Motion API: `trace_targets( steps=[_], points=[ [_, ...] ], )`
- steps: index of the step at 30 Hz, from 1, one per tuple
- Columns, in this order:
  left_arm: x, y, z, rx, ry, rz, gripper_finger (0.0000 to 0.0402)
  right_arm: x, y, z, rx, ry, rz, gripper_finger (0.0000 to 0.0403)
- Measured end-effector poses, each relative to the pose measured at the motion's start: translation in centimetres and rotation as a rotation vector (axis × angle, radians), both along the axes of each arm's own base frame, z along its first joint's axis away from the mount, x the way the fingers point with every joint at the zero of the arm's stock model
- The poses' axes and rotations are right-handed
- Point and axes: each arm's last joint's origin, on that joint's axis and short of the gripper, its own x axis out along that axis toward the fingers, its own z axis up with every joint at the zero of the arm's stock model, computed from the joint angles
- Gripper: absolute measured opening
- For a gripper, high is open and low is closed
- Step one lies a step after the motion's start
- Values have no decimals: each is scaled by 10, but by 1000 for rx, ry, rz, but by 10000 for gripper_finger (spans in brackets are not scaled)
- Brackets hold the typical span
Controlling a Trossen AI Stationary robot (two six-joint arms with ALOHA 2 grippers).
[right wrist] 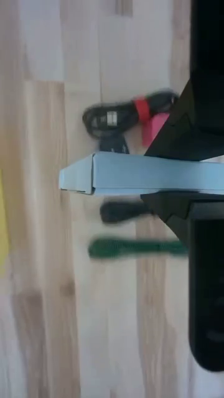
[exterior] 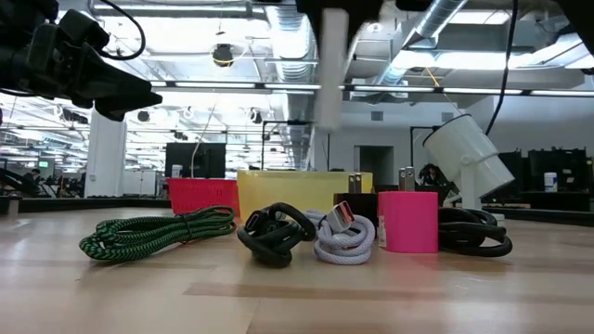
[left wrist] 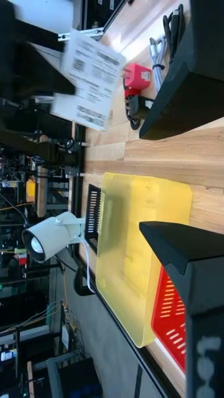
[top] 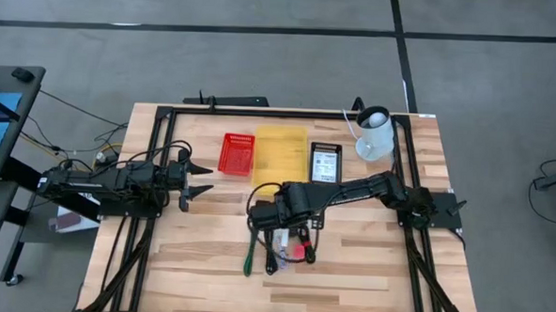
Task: Pick and place items into bin
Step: Put the white card reader box into the black bin
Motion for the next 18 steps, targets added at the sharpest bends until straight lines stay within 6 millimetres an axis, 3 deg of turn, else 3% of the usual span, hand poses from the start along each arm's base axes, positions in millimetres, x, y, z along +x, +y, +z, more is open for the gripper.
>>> trace_targets(
  steps=[8,18],
  points=[
    [0,0,0,0,-1,0,220,-17,-25,38,-70,-83,80,56],
    [0,0,0,0,0,0,220,-37,-72,72,-119,-128,169,56]
  ],
)
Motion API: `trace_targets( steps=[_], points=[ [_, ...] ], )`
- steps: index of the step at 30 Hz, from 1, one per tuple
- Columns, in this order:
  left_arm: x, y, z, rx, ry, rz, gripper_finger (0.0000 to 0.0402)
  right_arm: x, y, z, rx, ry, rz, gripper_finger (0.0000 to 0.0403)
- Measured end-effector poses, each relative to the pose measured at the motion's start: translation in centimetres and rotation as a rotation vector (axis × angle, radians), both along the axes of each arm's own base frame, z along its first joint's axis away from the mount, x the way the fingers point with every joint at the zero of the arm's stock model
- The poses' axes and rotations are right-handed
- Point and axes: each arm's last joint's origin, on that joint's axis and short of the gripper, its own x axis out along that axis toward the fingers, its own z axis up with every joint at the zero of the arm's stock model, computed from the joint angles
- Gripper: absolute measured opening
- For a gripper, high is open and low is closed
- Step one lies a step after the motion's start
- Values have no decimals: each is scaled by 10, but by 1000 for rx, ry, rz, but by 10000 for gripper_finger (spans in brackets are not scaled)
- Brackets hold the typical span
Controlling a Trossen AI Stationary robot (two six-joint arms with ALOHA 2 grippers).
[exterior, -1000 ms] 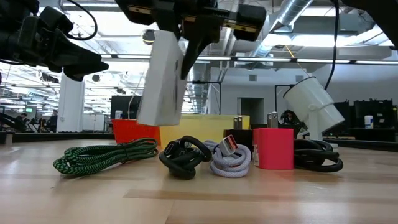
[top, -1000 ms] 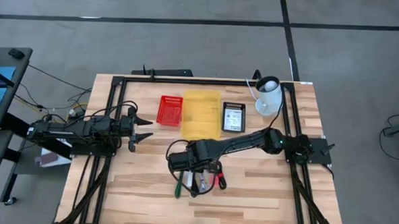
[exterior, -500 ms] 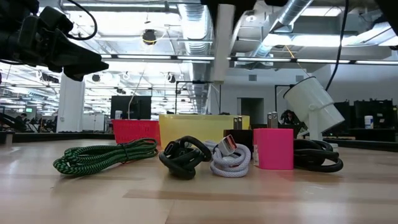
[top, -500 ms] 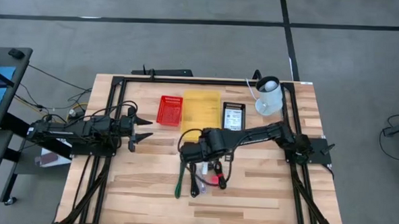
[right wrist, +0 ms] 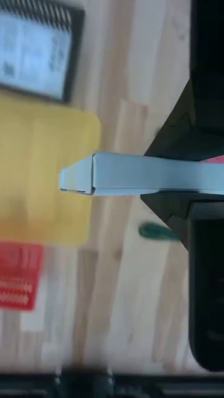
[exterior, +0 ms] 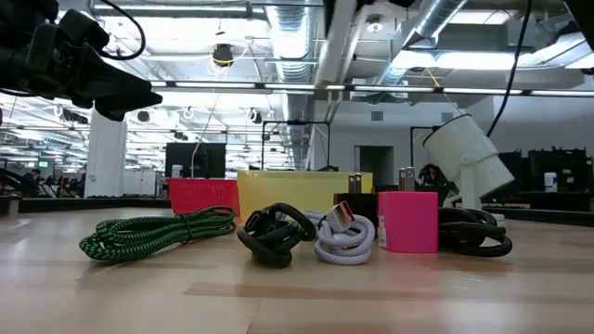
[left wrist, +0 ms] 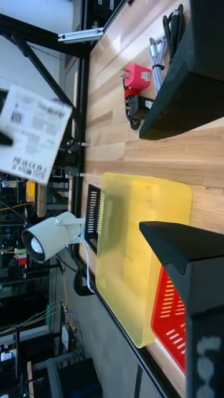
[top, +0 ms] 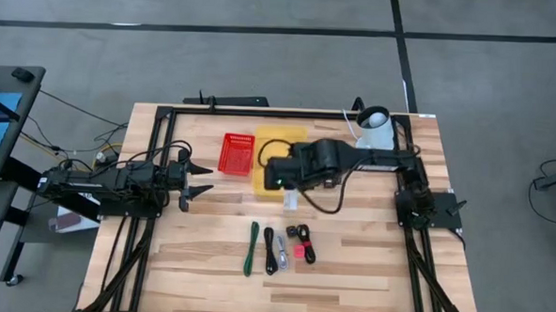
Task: Pick and place items into bin
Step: Put the white card reader box into the black bin
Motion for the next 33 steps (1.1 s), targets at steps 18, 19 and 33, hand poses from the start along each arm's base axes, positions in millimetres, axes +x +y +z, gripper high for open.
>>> trace_targets(
  steps=[18,19,33],
  points=[
    [0,0,0,0,0,0,220,-59,-77,-21,-30,208,-62,56],
    [0,0,0,0,0,0,220,-59,-82,-21,-31,211,-63,56],
    [0,0,0,0,0,0,220,-51,-148,-50,-16,317,-51,57]
  ],
)
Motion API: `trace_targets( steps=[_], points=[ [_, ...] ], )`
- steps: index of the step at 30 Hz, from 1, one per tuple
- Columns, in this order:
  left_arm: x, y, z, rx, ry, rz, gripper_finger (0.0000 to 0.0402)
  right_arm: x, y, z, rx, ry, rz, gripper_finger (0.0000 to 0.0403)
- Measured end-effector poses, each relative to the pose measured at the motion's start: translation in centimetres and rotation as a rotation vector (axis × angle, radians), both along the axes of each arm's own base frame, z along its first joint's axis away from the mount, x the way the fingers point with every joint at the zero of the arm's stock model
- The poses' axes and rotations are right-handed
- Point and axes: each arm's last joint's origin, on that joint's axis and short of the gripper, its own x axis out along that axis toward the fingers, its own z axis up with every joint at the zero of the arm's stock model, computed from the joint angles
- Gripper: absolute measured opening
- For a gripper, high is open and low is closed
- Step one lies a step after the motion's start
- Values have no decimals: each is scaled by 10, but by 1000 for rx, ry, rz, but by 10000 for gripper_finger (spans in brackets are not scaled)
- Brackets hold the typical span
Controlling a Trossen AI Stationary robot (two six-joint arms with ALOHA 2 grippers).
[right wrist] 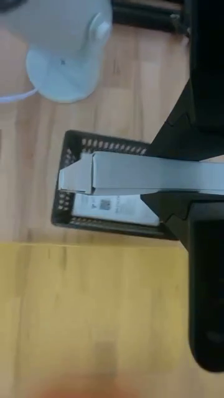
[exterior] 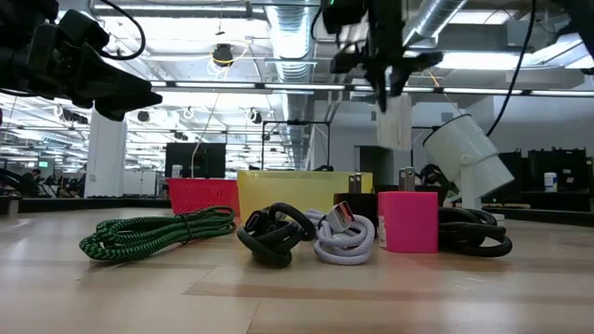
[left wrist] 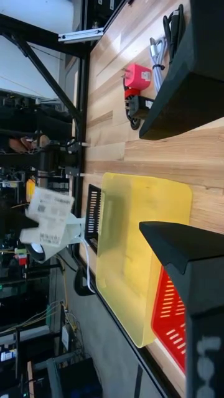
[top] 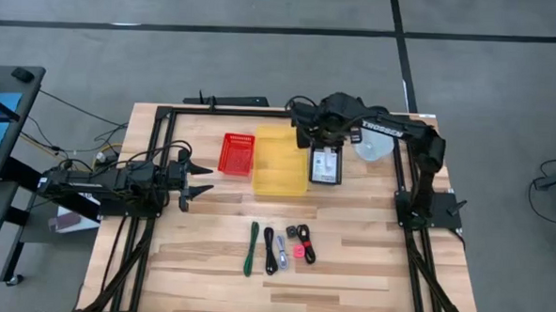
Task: Pick and place items into bin
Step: Put the white card reader box into the black bin
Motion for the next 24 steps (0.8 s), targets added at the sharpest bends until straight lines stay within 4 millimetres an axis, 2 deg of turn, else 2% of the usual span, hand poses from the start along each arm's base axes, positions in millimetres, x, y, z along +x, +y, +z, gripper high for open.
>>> trace_targets(
  steps=[6,11,24],
  points=[
    [0,0,0,0,0,-1,220,4,-19,-17,69,30,-24,58],
    [0,0,0,0,0,0,220,8,-23,-27,124,41,-37,58],
    [0,0,0,0,0,0,220,7,-28,-27,102,46,20,58]
  ],
)
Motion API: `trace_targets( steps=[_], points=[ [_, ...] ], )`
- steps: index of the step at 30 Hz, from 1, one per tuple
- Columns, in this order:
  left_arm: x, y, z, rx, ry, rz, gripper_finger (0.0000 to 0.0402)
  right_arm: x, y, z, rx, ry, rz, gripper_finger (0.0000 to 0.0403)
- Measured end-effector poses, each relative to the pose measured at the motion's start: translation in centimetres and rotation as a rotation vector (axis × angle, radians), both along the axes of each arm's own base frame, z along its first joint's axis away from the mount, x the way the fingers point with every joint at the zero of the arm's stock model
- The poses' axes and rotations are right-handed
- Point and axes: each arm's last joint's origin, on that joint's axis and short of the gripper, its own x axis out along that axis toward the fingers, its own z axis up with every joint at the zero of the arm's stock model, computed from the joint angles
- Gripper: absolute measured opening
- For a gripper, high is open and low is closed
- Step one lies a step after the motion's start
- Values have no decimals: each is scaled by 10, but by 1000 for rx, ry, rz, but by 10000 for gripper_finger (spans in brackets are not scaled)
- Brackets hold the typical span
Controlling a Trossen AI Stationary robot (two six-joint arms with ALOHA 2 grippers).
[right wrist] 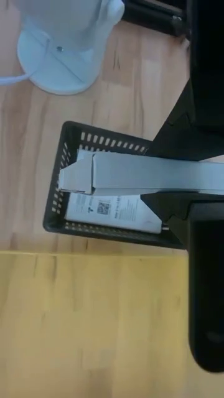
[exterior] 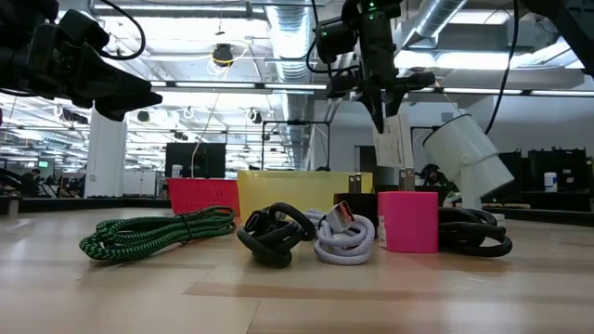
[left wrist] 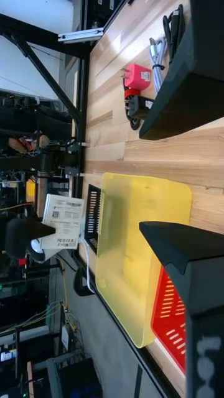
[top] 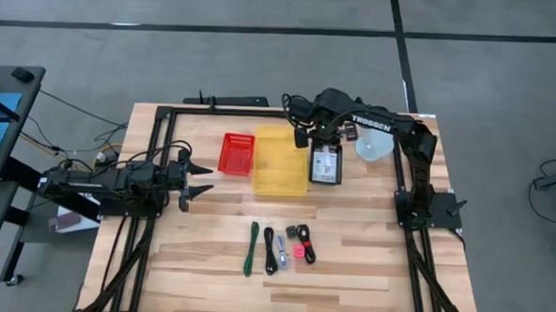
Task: Pick and place items into bin
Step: Put the white card reader box into the black bin
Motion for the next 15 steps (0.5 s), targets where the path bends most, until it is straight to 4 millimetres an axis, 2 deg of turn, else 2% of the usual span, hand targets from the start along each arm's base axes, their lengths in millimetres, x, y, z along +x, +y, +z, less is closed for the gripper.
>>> trace_targets(
  steps=[15],
  points=[
    [0,0,0,0,-1,0,220,9,7,0,-27,-56,12,58]
  ],
)
